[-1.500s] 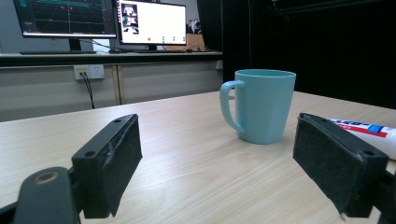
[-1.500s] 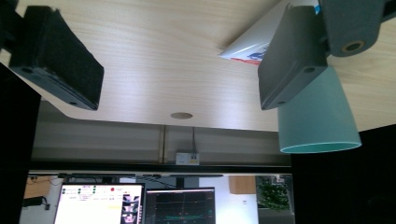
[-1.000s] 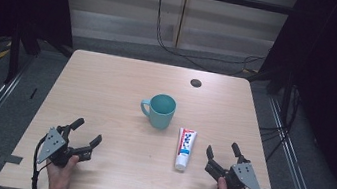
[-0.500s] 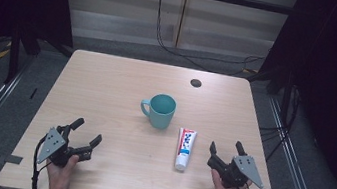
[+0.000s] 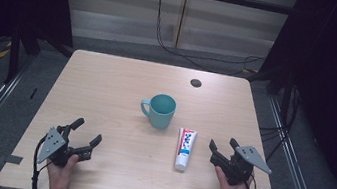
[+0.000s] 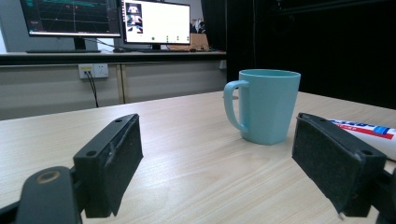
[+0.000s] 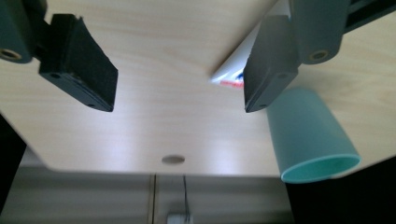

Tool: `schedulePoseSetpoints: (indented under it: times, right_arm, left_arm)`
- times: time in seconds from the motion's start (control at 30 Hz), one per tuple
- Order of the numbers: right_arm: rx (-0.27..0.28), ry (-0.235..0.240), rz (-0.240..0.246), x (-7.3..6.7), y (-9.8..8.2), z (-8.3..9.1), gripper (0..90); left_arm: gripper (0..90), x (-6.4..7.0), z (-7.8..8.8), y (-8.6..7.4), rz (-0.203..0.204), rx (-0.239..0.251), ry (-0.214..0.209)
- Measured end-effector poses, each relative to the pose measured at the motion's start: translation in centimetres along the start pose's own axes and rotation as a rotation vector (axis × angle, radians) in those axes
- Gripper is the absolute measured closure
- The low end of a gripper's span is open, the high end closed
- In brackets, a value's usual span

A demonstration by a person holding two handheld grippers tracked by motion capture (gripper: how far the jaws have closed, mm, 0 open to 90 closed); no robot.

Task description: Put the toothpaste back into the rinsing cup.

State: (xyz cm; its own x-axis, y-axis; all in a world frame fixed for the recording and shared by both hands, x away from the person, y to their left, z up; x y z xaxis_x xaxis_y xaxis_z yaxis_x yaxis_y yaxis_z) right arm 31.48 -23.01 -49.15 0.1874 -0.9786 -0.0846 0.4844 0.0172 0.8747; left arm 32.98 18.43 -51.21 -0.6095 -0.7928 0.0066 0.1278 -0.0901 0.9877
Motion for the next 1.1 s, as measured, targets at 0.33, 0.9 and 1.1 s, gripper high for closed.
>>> schedulePoseSetpoints:
  times: [0.33,0.9,1.1]
  right_arm:
    - [-0.159,0.091,-0.039,-1.1,0.4,-0.6,33.9]
    - [-0.385,0.176,-0.016,-2.1,0.9,-2.5,36.8]
    - [-0.468,0.152,-0.011,-2.3,1.0,-3.6,41.1]
  left_arm:
    - [15.9,0.0,0.0,0.0,-0.002,0.0,-0.002]
    - [16.0,0.0,0.0,0.0,-0.001,0.0,-0.001]
    - [16.0,0.0,0.0,0.0,-0.001,0.0,-0.001]
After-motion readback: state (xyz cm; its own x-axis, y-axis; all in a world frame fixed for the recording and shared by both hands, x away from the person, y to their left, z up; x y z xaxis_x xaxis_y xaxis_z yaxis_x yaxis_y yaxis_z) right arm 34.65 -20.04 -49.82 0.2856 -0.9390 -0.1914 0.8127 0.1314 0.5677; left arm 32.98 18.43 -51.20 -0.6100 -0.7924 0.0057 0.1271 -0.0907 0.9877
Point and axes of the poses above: each handheld gripper's, and its own axes: z roughly backward along the jaws, y roughly out of its top, x roughly to its right, the point moved 9 cm from there along -z, roughly forward along the jaws, and after that the axes turned 8 degrees about -x, right-handed, at the moved point
